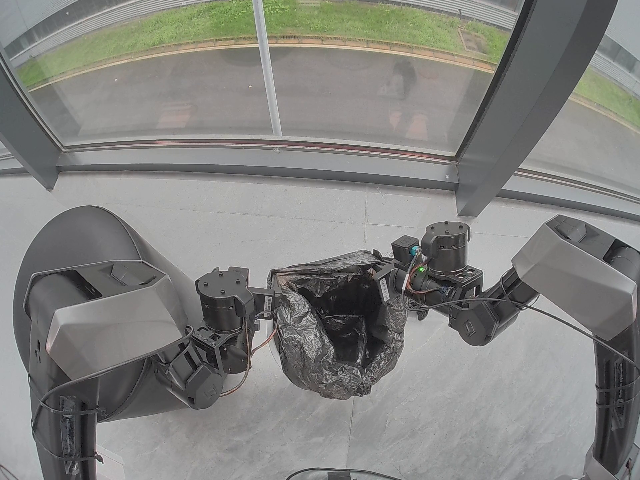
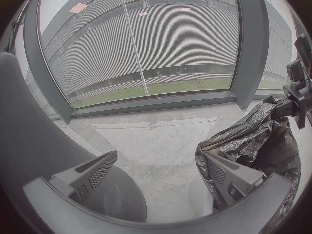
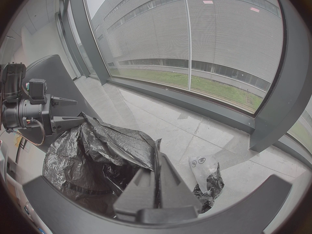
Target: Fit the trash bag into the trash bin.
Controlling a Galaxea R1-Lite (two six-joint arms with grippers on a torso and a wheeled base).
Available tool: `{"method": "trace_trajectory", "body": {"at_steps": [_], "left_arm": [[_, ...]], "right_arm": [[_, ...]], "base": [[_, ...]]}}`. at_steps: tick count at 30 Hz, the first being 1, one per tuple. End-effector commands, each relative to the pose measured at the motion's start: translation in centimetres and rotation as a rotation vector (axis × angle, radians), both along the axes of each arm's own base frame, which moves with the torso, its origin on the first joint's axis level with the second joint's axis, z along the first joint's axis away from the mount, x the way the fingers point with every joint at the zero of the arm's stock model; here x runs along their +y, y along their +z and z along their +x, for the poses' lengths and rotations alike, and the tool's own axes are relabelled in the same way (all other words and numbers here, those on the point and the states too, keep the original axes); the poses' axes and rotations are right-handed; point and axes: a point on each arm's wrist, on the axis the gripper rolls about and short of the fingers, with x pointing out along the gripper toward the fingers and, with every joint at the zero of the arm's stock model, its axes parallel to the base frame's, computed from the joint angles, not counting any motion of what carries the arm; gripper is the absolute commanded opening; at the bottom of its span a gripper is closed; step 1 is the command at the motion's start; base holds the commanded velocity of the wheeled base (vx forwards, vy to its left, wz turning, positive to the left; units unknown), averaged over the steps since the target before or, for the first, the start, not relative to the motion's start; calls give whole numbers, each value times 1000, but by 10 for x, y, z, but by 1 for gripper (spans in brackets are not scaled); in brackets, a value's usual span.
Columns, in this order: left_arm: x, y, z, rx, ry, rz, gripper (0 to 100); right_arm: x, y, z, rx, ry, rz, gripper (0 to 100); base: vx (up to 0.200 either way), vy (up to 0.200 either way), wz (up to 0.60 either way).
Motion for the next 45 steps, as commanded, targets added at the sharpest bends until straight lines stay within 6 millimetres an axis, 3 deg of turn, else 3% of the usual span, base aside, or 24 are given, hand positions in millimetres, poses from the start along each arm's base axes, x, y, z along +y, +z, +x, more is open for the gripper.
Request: {"method": "trace_trajectory", "body": {"at_steps": [1, 9, 10, 26, 35, 45], "left_arm": [[0, -2, 0, 4, 0, 3, 100], [0, -4, 0, 9, 0, 5, 100], [0, -4, 0, 9, -1, 5, 100], [2, -6, -3, 11, 0, 8, 100], [4, -13, -5, 33, 5, 19, 100], [2, -17, -6, 39, -1, 21, 100]], "right_arm": [[0, -2, 0, 5, 0, -1, 0], [0, -1, 0, 2, 0, 1, 0], [0, -1, 0, -3, 0, 3, 100], [-8, 2, 5, -46, -21, 28, 100], [-28, -25, 21, -48, -72, 30, 100], [-29, -23, 19, -65, -76, 37, 100]], "base": [[0, 0, 0], [0, 0, 0], [0, 0, 0], [0, 0, 0], [0, 0, 0], [0, 0, 0]]}}
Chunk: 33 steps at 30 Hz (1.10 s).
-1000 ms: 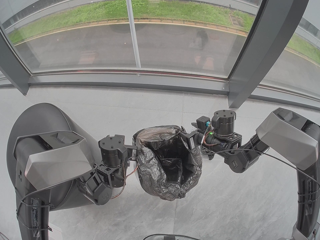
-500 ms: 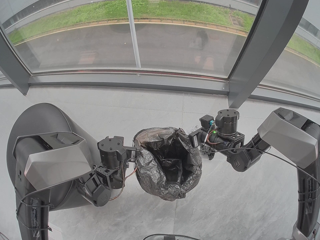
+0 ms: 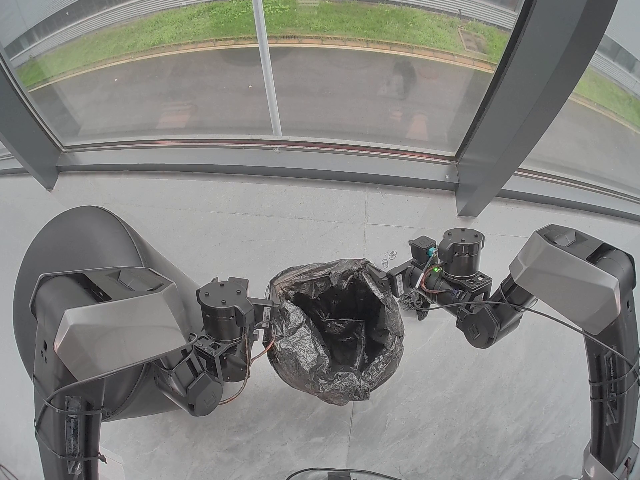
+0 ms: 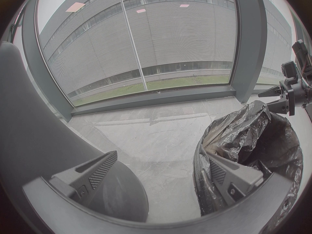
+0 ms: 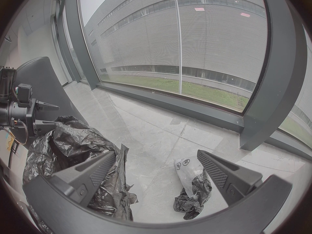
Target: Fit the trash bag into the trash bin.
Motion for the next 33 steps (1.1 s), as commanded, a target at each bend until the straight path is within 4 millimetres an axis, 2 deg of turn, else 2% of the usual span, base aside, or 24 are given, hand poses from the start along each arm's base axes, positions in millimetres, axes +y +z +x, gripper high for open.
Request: {"method": "trace_trajectory", "body": {"at_steps": [1, 4, 8, 11, 12, 14, 16, 17, 20, 23, 26, 33], "left_arm": [[-1, -3, 0, 1, -1, 2, 100], [0, -3, 0, -9, -1, -3, 100], [0, 0, -1, -24, -1, -13, 100], [0, 6, -3, -44, -4, -24, 100], [0, 6, -3, -44, -4, -24, 100], [-2, 10, -8, -57, -13, -34, 100], [-3, 11, -9, -65, -17, -38, 100], [-5, 12, -11, -77, -25, -45, 100], [-5, 12, -12, -81, -27, -48, 100], [-5, 13, -12, -86, -27, -51, 100], [-5, 13, -12, -86, -26, -52, 100], [-5, 11, -12, -85, -28, -52, 100]], "right_arm": [[-1, -3, 0, 6, -2, -3, 100], [-1, -3, -3, 9, -2, -5, 100], [-2, 10, -5, -11, -2, 7, 100], [-2, 32, -12, -33, -3, 54, 100], [-2, 32, -12, -33, -3, 54, 100], [-4, 45, -22, -45, 2, 64, 100], [-4, 50, -27, -48, 9, 65, 100], [-1, 57, -36, -47, 26, 74, 100], [7, 59, -43, -33, 45, 94, 100], [11, 56, -42, -28, 51, 93, 100], [13, 43, -35, -7, 47, 83, 100], [-3, 19, -22, 39, 2, 65, 100]], "base": [[0, 0, 0], [0, 0, 0], [0, 0, 0], [0, 0, 0], [0, 0, 0], [0, 0, 0], [0, 0, 0], [0, 0, 0], [0, 0, 0], [0, 0, 0], [0, 0, 0], [0, 0, 0]]}}
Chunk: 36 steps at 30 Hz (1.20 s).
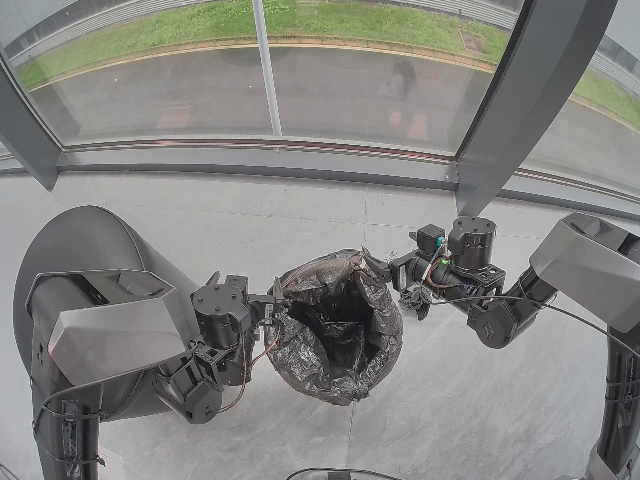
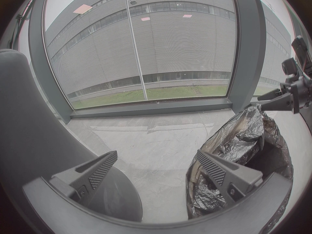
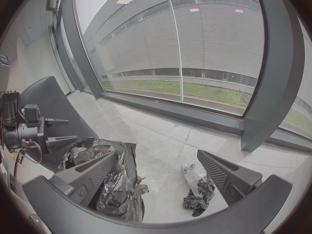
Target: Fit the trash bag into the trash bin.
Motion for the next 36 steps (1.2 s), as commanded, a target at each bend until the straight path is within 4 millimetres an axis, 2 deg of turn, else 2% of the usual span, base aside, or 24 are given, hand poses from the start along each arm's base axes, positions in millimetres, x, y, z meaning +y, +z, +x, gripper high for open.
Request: {"method": "trace_trajectory", "body": {"at_steps": [1, 4, 11, 17, 22, 26, 32, 36], "left_arm": [[0, 0, 0, -1, -1, -1, 100], [0, 1, 0, -4, 0, -2, 100], [-1, 1, 0, -4, -1, -2, 100], [-1, 1, -1, -5, -3, -5, 100], [-3, 3, -1, -18, -7, -13, 100], [-3, 4, -1, -25, -9, -17, 100], [-4, 4, -2, -26, -12, -19, 100], [-4, 3, -2, -25, -13, -18, 100]], "right_arm": [[-10, -22, 10, 44, -28, -18, 100], [-18, -34, 15, 65, -49, -27, 100], [-21, -44, 14, 94, -54, -35, 100], [-5, -29, -4, 68, -17, 26, 100], [-9, -15, -18, 64, -9, 31, 100], [-4, -9, -27, 59, 12, 34, 100], [20, -9, -31, 54, 70, 31, 100], [36, -26, -23, 81, 90, 11, 100]], "base": [[0, 0, 0], [0, 0, 0], [0, 0, 0], [0, 0, 0], [0, 0, 0], [0, 0, 0], [0, 0, 0], [0, 0, 0]]}}
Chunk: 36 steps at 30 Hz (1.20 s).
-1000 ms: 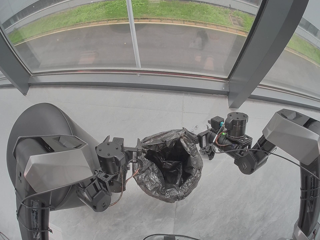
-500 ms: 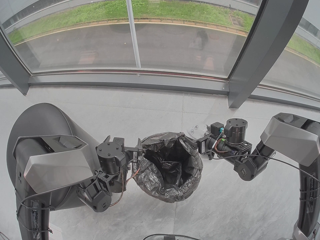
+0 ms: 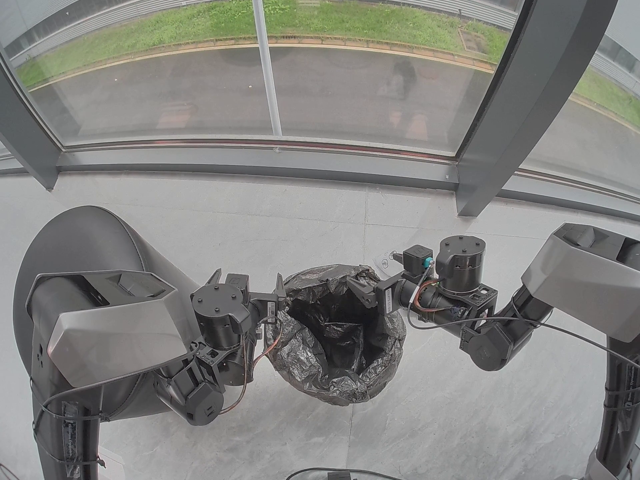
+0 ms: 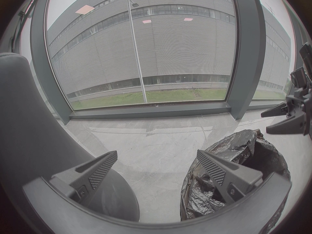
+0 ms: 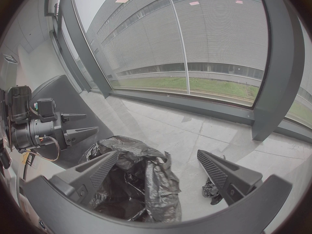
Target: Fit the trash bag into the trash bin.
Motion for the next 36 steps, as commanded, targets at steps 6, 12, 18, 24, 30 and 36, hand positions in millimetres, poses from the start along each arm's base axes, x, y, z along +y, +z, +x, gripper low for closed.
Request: {"method": "trace_trajectory", "body": {"at_steps": [6, 12, 18, 24, 30, 36], "left_arm": [[-1, -2, 0, 3, -1, 0, 100], [-2, -3, -1, 2, -4, 0, 100], [-3, -3, -1, 1, -9, 0, 100], [-5, -2, -2, -1, -13, -1, 100], [-5, -3, -3, 2, -15, 0, 100], [-20, 6, -27, 9, -84, -15, 100]], "right_arm": [[19, -41, 29, 33, 5, -29, 100], [3, -50, 52, 29, -60, -35, 100], [0, -51, 54, 30, -69, -36, 100], [2, -56, 53, 40, -64, -43, 100], [2, -57, 53, 43, -64, -44, 100], [-3, -40, 34, 40, -56, -34, 100]], "base": [[0, 0, 0], [0, 0, 0], [0, 0, 0], [0, 0, 0], [0, 0, 0], [0, 0, 0]]}}
